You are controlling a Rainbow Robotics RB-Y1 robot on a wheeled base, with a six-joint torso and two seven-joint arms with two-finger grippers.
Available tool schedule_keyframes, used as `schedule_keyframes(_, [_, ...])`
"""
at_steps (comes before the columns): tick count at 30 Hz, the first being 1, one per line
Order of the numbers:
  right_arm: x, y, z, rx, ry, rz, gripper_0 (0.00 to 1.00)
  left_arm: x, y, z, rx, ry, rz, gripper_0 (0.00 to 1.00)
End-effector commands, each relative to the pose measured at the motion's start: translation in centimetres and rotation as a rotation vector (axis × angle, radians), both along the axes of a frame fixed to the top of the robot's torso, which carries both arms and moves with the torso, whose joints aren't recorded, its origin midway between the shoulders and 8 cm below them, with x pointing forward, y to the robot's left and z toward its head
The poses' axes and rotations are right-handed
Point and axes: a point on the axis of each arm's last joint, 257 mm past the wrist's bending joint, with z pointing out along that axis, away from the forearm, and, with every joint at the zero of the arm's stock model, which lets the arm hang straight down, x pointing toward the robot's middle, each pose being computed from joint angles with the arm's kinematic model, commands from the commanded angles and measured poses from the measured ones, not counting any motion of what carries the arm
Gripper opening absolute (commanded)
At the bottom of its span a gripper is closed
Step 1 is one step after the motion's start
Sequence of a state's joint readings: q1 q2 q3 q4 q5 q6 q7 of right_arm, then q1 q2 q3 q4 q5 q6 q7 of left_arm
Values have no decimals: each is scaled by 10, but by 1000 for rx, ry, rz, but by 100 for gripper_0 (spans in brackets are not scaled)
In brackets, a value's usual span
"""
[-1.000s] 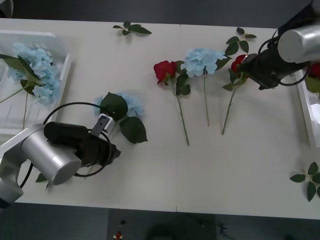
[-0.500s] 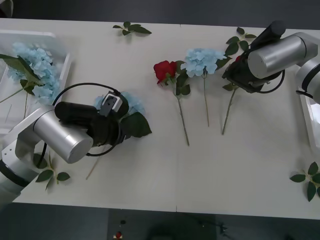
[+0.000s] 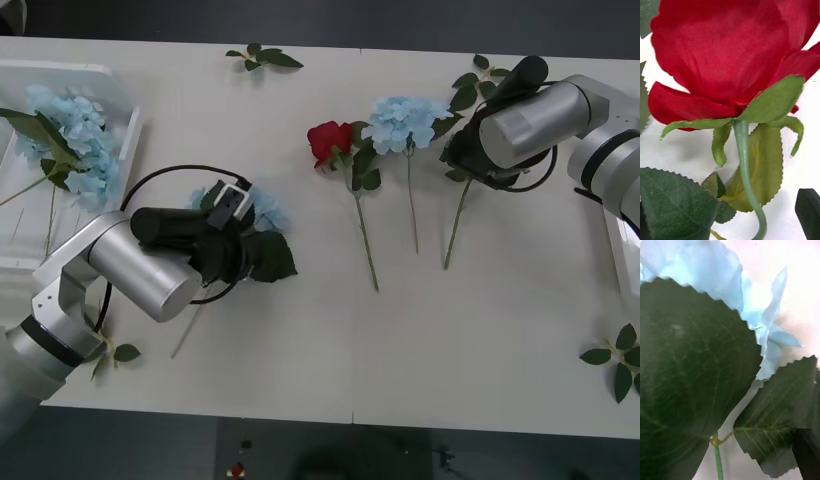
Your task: Put the red flowers into the right box and the blue flowers into the left box
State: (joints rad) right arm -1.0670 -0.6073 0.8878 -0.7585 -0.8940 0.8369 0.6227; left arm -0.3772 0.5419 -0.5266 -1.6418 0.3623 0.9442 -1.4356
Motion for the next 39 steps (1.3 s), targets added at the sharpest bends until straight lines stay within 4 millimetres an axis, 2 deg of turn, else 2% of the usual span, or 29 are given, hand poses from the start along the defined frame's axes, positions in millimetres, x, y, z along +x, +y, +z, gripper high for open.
schedule_keyframes(1, [18, 17, 32, 16, -54, 7, 74, 12, 7, -3, 34, -37, -30, 100])
schedule_keyframes(2, [18, 19, 31, 16, -53, 8, 49, 12, 9, -6, 36, -34, -27, 100])
schedule_keyframes(3, [17, 19, 31, 18, -53, 8, 9, 13, 10, -11, 37, -31, -25, 99])
schedule_keyframes(4, [17, 19, 31, 19, -52, 8, 0, 13, 11, -13, 38, -28, -23, 82])
schedule_keyframes(5, [18, 19, 31, 20, -53, 9, 0, 12, 11, -15, 38, -22, -22, 52])
schedule_keyframes(6, [17, 19, 32, 19, -53, 9, 0, 12, 11, -15, 39, -22, -23, 40])
schedule_keyframes(7, [18, 18, 32, 18, -53, 10, 0, 12, 11, -15, 37, -21, -22, 8])
schedule_keyframes(8, [18, 19, 32, 18, -53, 13, 0, 12, 10, -15, 34, -22, -24, 0])
schedule_keyframes(14, [17, 19, 31, 14, -52, 18, 0, 10, -2, -8, 5, -24, -39, 0])
schedule_keyframes(17, [17, 19, 31, 10, -52, 23, 0, 5, -18, 5, -57, -21, -59, 0])
schedule_keyframes(22, [18, 12, 39, 20, -55, 26, 0, 3, -43, 45, -161, -57, -97, 0])
schedule_keyframes(23, [16, 8, 43, 28, -50, 30, 0, 4, -50, 61, -195, -76, -107, 0])
schedule_keyframes(24, [15, 7, 45, 23, -48, 39, 0, 5, -52, 68, -210, -83, -109, 0])
schedule_keyframes(27, [9, -16, 61, -14, -32, 70, 0, 12, -62, 109, -259, -147, -128, 0])
schedule_keyframes(29, [4, -35, 76, -37, -29, 94, 0, 23, -58, 142, -271, -211, -128, 0])
schedule_keyframes(31, [2, -50, 89, -58, -35, 107, 0, 31, -51, 165, -276, -255, -119, 0])
schedule_keyframes(33, [-2, -77, 110, -108, -52, 138, 0, 47, -30, 207, -286, -333, -88, 0])
schedule_keyframes(35, [-6, -104, 129, -150, -67, 156, 0, 58, -6, 236, -271, -392, -60, 0])
schedule_keyframes(38, [-14, -132, 148, -192, -78, 175, 0, 66, 25, 262, -237, -445, -27, 0])
schedule_keyframes(39, [-19, -149, 152, -219, -73, 185, 0, 70, 43, 274, -217, -469, -7, 0])
